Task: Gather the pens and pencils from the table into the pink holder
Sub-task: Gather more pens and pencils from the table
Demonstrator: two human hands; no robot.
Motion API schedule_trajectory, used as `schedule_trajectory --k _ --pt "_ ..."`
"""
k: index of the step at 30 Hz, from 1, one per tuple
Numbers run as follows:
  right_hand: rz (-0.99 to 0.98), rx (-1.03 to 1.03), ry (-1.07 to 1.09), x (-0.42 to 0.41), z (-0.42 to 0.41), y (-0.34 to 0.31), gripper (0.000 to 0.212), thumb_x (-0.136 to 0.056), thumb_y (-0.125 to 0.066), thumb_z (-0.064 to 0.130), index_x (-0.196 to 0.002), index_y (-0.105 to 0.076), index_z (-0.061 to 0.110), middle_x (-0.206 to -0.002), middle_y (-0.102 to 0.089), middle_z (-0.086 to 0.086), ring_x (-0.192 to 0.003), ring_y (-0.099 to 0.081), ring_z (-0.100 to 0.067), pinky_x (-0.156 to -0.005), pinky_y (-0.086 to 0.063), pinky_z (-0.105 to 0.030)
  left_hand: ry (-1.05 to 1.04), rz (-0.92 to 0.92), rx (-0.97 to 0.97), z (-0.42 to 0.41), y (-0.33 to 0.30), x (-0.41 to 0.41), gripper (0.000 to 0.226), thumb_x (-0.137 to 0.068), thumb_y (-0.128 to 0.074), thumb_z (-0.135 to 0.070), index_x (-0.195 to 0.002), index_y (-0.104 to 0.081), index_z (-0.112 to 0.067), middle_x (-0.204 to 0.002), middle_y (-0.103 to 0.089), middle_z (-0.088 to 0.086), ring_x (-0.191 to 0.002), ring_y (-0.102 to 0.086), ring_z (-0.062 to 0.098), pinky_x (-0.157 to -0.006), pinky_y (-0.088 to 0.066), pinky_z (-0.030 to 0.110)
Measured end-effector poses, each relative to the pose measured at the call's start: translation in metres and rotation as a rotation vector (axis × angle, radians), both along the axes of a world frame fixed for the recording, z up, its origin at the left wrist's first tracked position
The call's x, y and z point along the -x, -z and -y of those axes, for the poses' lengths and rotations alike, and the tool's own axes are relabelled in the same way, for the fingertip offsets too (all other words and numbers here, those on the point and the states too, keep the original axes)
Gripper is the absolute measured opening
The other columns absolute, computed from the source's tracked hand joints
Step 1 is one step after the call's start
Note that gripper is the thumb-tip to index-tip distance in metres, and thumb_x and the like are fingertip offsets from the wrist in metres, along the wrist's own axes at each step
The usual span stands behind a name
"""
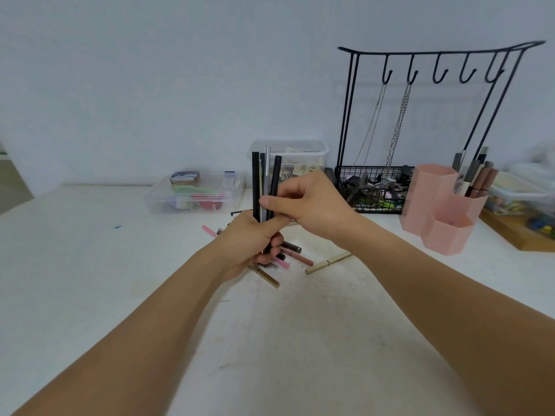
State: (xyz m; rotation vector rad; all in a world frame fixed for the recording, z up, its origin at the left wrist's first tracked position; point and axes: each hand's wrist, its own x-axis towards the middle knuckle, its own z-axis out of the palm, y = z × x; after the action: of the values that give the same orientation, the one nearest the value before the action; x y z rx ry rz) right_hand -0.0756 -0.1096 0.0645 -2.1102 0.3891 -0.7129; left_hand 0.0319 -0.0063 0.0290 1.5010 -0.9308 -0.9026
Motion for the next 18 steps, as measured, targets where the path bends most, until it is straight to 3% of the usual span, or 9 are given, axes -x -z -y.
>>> schedule_trajectory --k 3,5,8,11,13,15,18 --pt "-0.003 0.052 0.006 -0.001 0.001 0.002 0.03 -0.088 -0.076 0.023 -0.062 -0.069 0.01 -0.051 -0.05 0.005 -0.05 -0.042 -0.006 -0.054 -0.036 -0.021 -0.019 0.004 -0.01 0.0 0.0 0.001 0.032 -0.098 -0.063 -0.03 -0.075 -0.055 -0.011 -0.057 -0.05 0.002 -0.052 -0.046 0.015 -0.04 -0.033 0.021" --pt "-0.017 0.091 0.015 -0.002 0.001 0.002 0.036 -0.088 -0.076 0.023 -0.066 -0.066 -0.004 -0.054 -0.047 -0.003 -0.052 -0.039 -0.009 -0.054 -0.034 -0.024 -0.024 0.001 -0.013 0.0 0.0 0.002 0.033 -0.099 -0.061 -0.028 -0.071 -0.05 -0.012 -0.056 -0.05 0.002 -0.051 -0.046 0.014 -0.04 -0.033 0.02" --pt "-0.024 0.099 -0.02 -0.001 0.003 0.0 0.042 -0.089 -0.076 0.026 -0.07 -0.065 -0.01 -0.057 -0.043 -0.011 -0.055 -0.038 -0.014 -0.057 -0.032 -0.026 -0.018 -0.02 -0.018 0.0 0.001 0.002 0.036 -0.1 -0.059 -0.029 -0.07 -0.047 -0.014 -0.055 -0.045 0.001 -0.049 -0.044 0.013 -0.041 -0.034 0.021" --pt "-0.004 0.051 -0.068 0.001 0.001 -0.002 0.038 -0.091 -0.074 0.03 -0.08 -0.073 -0.006 -0.061 -0.05 -0.018 -0.057 -0.044 -0.013 -0.059 -0.037 -0.025 -0.009 -0.067 0.009 0.0 0.0 0.0 0.041 -0.102 -0.058 -0.032 -0.066 -0.044 -0.016 -0.057 -0.037 0.001 -0.049 -0.041 0.013 -0.045 -0.039 0.023" --pt "0.023 -0.07 -0.022 0.0 0.001 -0.002 0.04 -0.095 -0.066 0.037 -0.085 -0.076 0.0 -0.06 -0.061 -0.002 -0.054 -0.052 -0.002 -0.056 -0.041 -0.016 -0.008 -0.109 0.056 0.0 -0.002 -0.001 0.047 -0.099 -0.06 -0.042 -0.061 -0.044 -0.019 -0.057 -0.035 0.0 -0.05 -0.037 0.012 -0.046 -0.037 0.023" --pt "0.044 -0.179 0.045 -0.002 0.005 0.001 0.047 -0.101 -0.054 0.045 -0.087 -0.077 0.006 -0.066 -0.065 0.003 -0.056 -0.056 -0.003 -0.053 -0.043 -0.015 -0.058 -0.123 0.094 -0.001 -0.004 -0.003 0.051 -0.094 -0.062 -0.052 -0.057 -0.046 -0.022 -0.058 -0.034 -0.001 -0.051 -0.034 0.012 -0.045 -0.032 0.022" --pt "-0.163 -0.06 0.114 -0.001 0.015 0.014 0.038 -0.099 -0.058 0.041 -0.09 -0.077 0.009 -0.077 -0.069 -0.006 -0.064 -0.058 -0.013 -0.056 -0.047 -0.023 -0.144 -0.108 0.108 -0.002 -0.006 -0.007 0.054 -0.092 -0.06 -0.06 -0.059 -0.043 -0.021 -0.055 -0.04 -0.002 -0.054 -0.044 0.013 -0.042 -0.032 0.021"
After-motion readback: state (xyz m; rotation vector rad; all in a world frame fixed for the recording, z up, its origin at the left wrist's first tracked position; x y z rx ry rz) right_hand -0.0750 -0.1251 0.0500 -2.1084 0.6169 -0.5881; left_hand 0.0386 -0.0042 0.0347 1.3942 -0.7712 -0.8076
